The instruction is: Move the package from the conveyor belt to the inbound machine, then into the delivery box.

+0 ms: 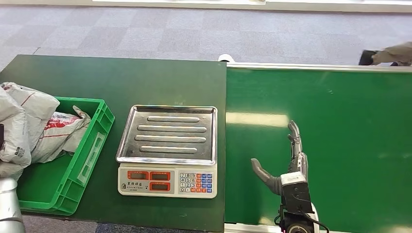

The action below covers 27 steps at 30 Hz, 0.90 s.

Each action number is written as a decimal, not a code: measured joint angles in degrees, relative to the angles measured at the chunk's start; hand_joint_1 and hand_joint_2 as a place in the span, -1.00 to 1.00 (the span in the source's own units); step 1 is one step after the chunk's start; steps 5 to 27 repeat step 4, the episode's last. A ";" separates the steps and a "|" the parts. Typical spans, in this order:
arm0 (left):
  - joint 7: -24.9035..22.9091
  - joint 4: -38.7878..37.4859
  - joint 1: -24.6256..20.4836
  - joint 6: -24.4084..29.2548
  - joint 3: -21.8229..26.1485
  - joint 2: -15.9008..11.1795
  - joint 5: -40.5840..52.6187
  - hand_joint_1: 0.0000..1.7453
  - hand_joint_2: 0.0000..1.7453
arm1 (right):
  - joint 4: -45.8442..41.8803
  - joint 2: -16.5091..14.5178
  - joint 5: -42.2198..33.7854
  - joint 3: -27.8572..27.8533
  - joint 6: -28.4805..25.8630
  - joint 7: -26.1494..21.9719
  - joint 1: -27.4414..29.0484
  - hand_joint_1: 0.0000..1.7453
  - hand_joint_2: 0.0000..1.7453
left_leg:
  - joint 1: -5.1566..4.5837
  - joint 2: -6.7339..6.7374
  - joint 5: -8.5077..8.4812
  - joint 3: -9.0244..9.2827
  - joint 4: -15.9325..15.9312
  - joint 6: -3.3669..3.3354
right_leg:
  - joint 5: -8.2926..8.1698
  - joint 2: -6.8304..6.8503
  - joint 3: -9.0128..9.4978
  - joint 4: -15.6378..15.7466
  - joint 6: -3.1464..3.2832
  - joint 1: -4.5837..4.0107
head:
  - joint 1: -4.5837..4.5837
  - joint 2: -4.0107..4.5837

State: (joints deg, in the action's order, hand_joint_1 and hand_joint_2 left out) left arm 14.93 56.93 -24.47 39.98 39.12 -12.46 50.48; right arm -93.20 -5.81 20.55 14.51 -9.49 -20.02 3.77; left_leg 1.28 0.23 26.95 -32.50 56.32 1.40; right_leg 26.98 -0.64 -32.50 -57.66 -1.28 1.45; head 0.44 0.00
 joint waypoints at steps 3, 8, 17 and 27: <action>-0.13 -0.44 -0.19 -0.03 0.09 0.00 -0.38 -1.00 1.00 | 0.00 0.00 0.00 0.00 0.22 0.06 -0.09 -1.00 1.00 | 0.00 0.00 0.00 0.00 0.00 0.00 | 0.00 0.00 0.00 0.00 0.00 0.00 | 0.00 0.00; -0.15 -0.50 -0.21 -0.04 0.09 0.00 -0.51 -1.00 1.00 | 0.00 0.00 0.00 0.00 0.25 0.07 -0.11 -1.00 1.00 | 0.00 0.00 0.00 0.00 0.00 0.00 | 0.00 0.00 0.00 0.00 0.00 0.00 | 0.00 0.00; -0.15 -0.50 -0.21 -0.04 0.09 0.00 -0.51 -1.00 1.00 | 0.00 0.00 0.00 0.00 0.25 0.07 -0.11 -1.00 1.00 | 0.00 0.00 0.00 0.00 0.00 0.00 | 0.00 0.00 0.00 0.00 0.00 0.00 | 0.00 0.00; -0.15 -0.50 -0.21 -0.04 0.09 0.00 -0.51 -1.00 1.00 | 0.00 0.00 0.00 0.00 0.25 0.07 -0.11 -1.00 1.00 | 0.00 0.00 0.00 0.00 0.00 0.00 | 0.00 0.00 0.00 0.00 0.00 0.00 | 0.00 0.00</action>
